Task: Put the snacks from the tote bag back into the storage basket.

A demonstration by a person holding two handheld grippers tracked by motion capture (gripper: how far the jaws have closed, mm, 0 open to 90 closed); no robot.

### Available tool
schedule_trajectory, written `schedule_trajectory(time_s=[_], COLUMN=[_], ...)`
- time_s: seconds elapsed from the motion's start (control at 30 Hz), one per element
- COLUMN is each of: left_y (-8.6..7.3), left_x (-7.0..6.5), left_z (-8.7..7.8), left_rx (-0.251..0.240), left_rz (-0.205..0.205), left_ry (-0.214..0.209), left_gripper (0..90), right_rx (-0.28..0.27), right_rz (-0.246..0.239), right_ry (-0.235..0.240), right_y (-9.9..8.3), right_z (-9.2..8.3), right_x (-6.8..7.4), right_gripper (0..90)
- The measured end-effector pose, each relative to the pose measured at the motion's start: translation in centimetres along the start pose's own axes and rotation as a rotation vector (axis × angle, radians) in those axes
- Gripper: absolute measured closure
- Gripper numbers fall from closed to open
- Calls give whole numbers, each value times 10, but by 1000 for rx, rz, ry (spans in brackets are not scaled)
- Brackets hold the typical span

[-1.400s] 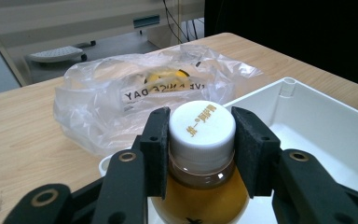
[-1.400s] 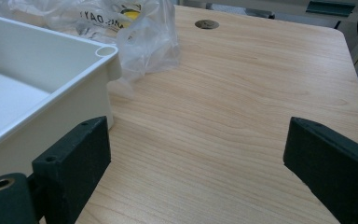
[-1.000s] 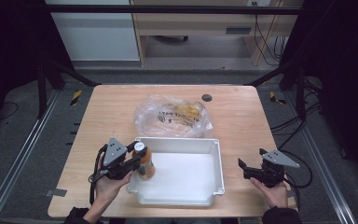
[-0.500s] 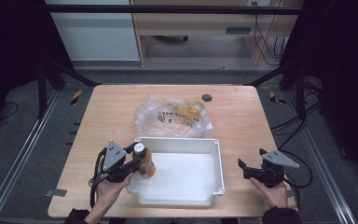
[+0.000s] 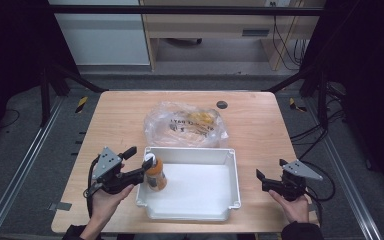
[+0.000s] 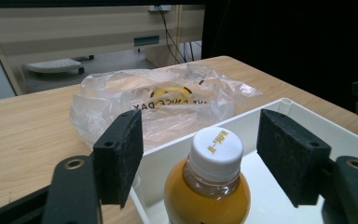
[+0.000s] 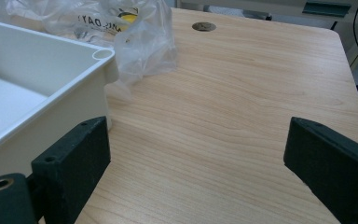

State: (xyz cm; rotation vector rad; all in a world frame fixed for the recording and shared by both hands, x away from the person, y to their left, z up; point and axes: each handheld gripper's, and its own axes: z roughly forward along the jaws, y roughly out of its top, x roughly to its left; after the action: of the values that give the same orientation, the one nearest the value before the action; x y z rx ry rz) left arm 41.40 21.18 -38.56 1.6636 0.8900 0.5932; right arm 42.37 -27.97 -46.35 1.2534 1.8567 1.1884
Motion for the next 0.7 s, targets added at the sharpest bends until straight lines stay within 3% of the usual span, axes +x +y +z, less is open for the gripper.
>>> schedule_trajectory(time_s=[0.13, 0.23, 0.7], left_y=[2, -2, -40], left_x=[11, 21, 62], left_z=[-7, -10, -13], left_rx=[-7, 3, 73], left_rz=[-12, -4, -23], left_ry=[10, 40, 166], left_gripper=[273, 265, 216], right_rx=[1, 0, 5], right_rz=[3, 6, 14], right_ry=[-5, -5, -16], right_y=[0, 0, -1], right_z=[0, -1, 0], right_x=[0, -1, -1], right_gripper=[71, 68, 62])
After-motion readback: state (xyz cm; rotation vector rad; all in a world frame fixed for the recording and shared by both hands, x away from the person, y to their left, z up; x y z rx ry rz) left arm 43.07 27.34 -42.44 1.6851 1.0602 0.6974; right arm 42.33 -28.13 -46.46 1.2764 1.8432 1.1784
